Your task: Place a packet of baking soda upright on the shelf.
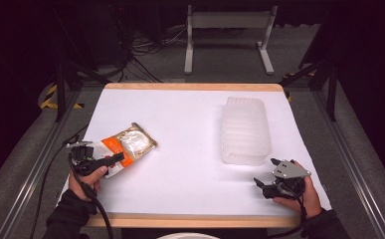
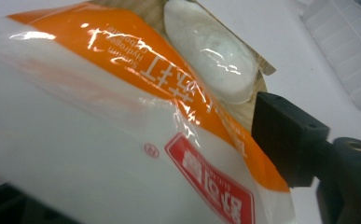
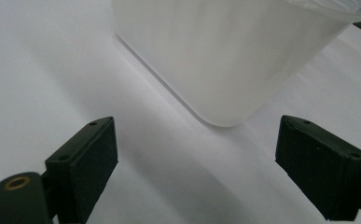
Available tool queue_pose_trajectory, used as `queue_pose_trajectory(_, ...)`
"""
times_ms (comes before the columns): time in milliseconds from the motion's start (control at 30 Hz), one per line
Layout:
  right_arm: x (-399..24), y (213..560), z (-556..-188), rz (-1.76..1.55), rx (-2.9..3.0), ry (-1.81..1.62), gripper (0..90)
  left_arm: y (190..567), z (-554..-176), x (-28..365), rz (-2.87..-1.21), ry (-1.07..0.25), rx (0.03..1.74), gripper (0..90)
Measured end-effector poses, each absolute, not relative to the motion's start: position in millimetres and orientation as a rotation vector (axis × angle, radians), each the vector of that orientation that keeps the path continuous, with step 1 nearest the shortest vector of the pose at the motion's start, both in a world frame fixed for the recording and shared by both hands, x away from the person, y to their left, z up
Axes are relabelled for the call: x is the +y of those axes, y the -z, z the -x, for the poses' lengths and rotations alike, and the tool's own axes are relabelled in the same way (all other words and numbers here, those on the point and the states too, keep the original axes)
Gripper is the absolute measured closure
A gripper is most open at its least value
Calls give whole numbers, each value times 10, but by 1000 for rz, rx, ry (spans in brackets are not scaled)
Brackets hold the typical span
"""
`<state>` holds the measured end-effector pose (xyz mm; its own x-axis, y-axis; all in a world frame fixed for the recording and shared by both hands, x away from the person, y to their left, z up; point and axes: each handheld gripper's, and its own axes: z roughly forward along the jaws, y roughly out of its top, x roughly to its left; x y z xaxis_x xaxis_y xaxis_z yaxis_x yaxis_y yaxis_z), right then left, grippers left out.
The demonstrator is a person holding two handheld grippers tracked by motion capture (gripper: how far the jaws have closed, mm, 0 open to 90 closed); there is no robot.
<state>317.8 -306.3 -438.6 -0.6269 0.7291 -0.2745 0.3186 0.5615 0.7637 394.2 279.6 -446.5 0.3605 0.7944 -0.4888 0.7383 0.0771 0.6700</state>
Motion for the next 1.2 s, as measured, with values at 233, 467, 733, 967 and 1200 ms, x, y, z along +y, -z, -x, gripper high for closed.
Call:
queue_pose_trajectory(233, -3074, 4388, -3176, -836, 2218, -921, 135, 4377, -4083, 2771, -1674, -93, 1356, 450)
queue_pose_trajectory(467, -3063, 4362, -3154, -817, 2204, -940, 139, 4300, -4089, 2672, -1779, -223, 1258, 799)
queue_pose_trajectory(733, -3057, 4353, -3140, -810, 2208, -947, 139, 4149, -3966, 2472, -1891, -326, 1053, 838)
queue_pose_trajectory(967, -3043, 4370, -3145, -799, 2229, -934, 139, 4051, -3933, 2489, -1907, -333, 980, 714)
queue_pose_trajectory(1200, -3035, 4363, -3135, -790, 2232, -941, 139, 3977, -3887, 2657, -1886, -297, 1012, 775)
